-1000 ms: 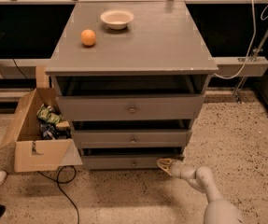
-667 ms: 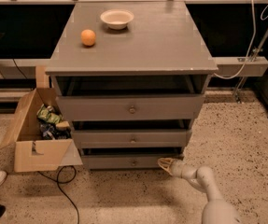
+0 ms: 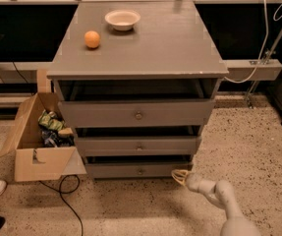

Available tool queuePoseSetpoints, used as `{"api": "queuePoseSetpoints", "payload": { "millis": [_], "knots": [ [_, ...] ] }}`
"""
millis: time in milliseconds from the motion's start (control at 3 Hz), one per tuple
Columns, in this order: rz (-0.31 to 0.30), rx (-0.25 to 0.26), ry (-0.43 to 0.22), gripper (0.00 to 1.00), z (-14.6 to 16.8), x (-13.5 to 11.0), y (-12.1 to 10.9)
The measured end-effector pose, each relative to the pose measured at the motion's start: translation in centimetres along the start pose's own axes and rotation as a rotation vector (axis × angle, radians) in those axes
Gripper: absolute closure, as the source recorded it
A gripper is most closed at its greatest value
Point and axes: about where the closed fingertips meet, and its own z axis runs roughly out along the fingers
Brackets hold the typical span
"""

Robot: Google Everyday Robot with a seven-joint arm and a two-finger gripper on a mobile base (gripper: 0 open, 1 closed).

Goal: Close bottom drawer

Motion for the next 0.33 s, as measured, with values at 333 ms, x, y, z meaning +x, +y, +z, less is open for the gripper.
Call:
{"api": "queuePoseSetpoints", "payload": {
  "millis": [333],
  "knots": [
    [0.013, -0.007, -0.094, 1.00, -3.14, -0.60, 1.04]
  ]
}}
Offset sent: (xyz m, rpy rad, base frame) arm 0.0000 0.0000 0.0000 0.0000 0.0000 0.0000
